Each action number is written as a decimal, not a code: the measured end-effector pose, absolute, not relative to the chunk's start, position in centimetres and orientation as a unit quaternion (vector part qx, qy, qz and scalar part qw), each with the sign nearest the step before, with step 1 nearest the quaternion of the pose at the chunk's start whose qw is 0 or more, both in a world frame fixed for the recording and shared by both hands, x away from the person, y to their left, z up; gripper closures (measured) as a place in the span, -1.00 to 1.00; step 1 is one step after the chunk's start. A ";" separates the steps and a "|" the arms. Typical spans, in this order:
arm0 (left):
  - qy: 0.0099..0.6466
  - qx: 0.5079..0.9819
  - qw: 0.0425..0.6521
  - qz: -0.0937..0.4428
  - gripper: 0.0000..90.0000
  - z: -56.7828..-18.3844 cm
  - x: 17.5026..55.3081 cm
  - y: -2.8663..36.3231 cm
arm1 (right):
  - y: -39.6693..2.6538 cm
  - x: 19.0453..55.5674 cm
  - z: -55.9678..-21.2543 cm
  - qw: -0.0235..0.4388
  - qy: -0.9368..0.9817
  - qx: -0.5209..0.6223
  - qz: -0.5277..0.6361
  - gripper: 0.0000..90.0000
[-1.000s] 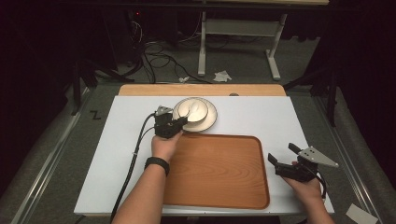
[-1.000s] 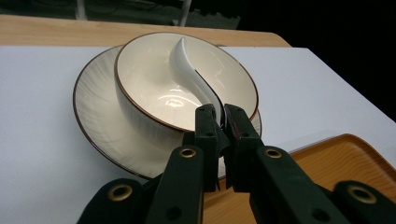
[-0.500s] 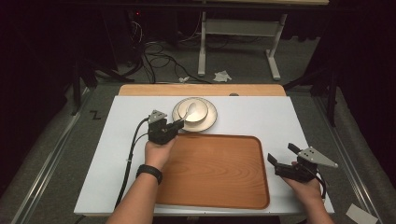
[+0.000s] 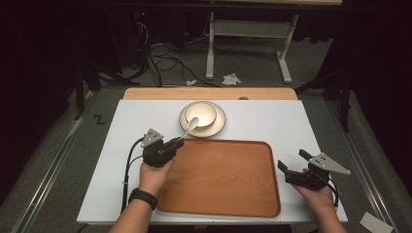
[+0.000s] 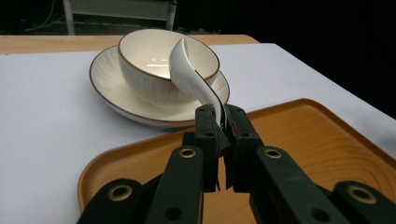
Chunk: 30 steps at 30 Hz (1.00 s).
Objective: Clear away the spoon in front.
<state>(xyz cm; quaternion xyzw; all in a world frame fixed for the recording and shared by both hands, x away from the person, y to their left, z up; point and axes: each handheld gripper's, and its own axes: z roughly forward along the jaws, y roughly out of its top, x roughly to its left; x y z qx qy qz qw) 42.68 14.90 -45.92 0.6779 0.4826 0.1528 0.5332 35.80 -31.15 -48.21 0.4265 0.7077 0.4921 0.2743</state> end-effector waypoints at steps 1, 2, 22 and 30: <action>0.481 0.678 0.534 0.154 0.89 -45.9 42.4 15.0 | -31.1 35.8 -48.2 0.275 0.708 0.426 0.491 -0.85; 0.479 0.677 0.536 0.156 0.89 -46.0 42.0 15.2 | -31.1 35.8 -48.2 0.275 0.709 0.425 0.492 -0.85; 0.450 0.682 0.553 0.165 0.89 -47.3 36.0 17.4 | -30.9 35.7 -48.3 0.278 0.711 0.423 0.488 -0.84; 0.439 0.682 0.562 0.162 0.89 -46.8 34.9 17.6 | -30.9 35.7 -48.4 0.277 0.713 0.425 0.484 -0.84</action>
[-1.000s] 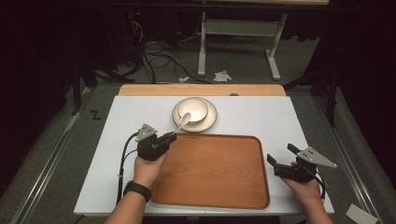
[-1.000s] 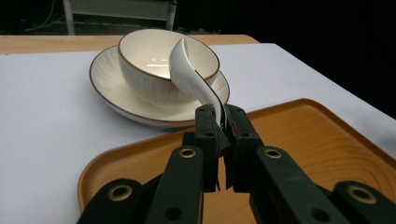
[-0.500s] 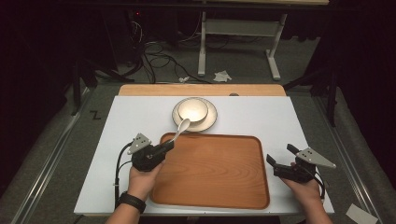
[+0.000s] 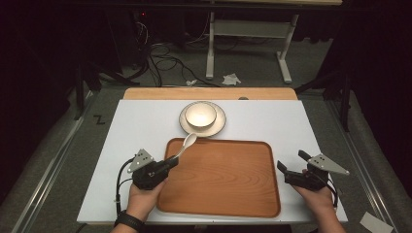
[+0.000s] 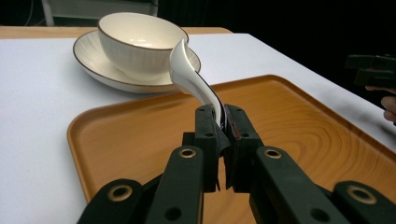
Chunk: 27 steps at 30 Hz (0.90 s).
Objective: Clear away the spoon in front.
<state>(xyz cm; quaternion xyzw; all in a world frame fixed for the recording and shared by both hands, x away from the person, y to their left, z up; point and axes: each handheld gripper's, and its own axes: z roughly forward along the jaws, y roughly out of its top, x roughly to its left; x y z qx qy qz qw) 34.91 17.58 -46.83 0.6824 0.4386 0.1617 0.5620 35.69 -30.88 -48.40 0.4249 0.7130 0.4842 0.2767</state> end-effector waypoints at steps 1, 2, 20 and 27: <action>0.438 0.682 0.562 0.162 0.89 -46.8 34.8 17.6 | -30.9 35.7 -48.4 0.276 0.713 0.425 0.484 -0.84; 0.437 0.684 0.562 0.162 0.89 -46.8 34.6 17.6 | -30.9 35.7 -48.4 0.276 0.713 0.426 0.484 -0.84; 0.418 0.709 0.550 0.143 0.89 -48.4 31.1 18.0 | -30.8 35.6 -48.6 0.276 0.715 0.425 0.482 -0.82; 0.406 0.719 0.546 0.139 0.89 -49.2 30.2 17.4 | -30.7 35.6 -48.6 0.276 0.715 0.427 0.480 -0.82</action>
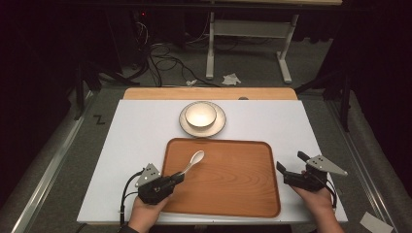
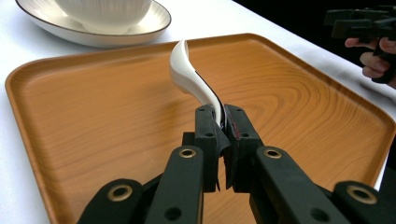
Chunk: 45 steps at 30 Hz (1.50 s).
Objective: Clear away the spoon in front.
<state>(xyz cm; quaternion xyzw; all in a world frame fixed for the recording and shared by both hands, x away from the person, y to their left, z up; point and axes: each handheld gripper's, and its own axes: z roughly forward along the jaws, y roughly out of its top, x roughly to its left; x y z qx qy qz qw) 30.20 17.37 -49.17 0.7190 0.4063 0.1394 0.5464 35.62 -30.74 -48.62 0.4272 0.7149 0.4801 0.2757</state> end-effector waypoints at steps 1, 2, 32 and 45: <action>0.406 0.720 0.546 0.140 0.89 -49.3 30.1 17.3 | -30.7 35.6 -48.6 0.276 0.715 0.427 0.480 -0.82; 0.405 0.721 0.545 0.139 0.89 -49.4 30.1 17.2 | -30.7 35.6 -48.6 0.276 0.715 0.427 0.480 -0.82; 0.425 0.735 0.521 0.093 0.25 -51.6 30.1 17.7 | -30.6 35.5 -48.8 0.277 0.715 0.432 0.475 -0.82; 0.442 0.723 0.518 0.112 0.52 -51.2 30.0 18.4 | -30.6 35.5 -48.8 0.275 0.715 0.433 0.476 -0.80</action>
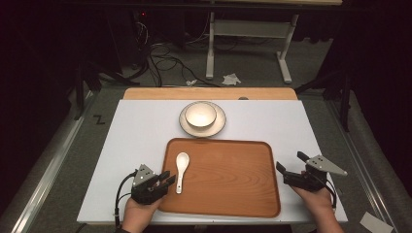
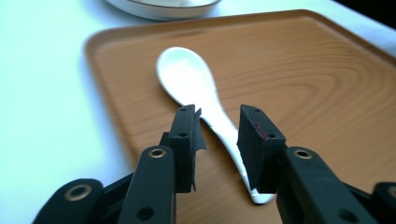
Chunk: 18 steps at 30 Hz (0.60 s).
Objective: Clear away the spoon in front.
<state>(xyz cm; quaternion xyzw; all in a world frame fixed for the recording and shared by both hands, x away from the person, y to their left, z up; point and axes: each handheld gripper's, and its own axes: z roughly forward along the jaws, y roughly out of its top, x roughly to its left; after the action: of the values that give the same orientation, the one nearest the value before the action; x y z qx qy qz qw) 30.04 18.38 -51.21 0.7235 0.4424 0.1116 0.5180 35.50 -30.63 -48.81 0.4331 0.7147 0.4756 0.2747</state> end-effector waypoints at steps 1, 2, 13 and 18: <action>0.442 0.724 0.516 0.114 0.53 -51.2 30.0 18.4 | -30.6 35.5 -48.8 0.275 0.715 0.433 0.476 -0.79; 0.442 0.725 0.516 0.117 0.54 -51.1 30.0 18.4 | -30.6 35.5 -48.8 0.275 0.714 0.433 0.476 -0.75; 0.460 0.730 0.480 0.157 -0.30 -51.2 30.0 18.7 | -30.6 35.5 -48.8 0.274 0.715 0.432 0.477 -0.70; 0.478 0.717 0.477 0.171 -0.57 -51.1 30.1 19.7 | -30.6 35.5 -48.8 0.273 0.718 0.428 0.477 -0.74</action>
<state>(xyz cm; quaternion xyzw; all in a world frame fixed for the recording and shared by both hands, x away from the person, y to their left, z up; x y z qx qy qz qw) 30.15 19.72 -51.08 0.7172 0.4781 0.1708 0.4775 35.46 -30.57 -48.83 0.4278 0.7177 0.4767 0.2733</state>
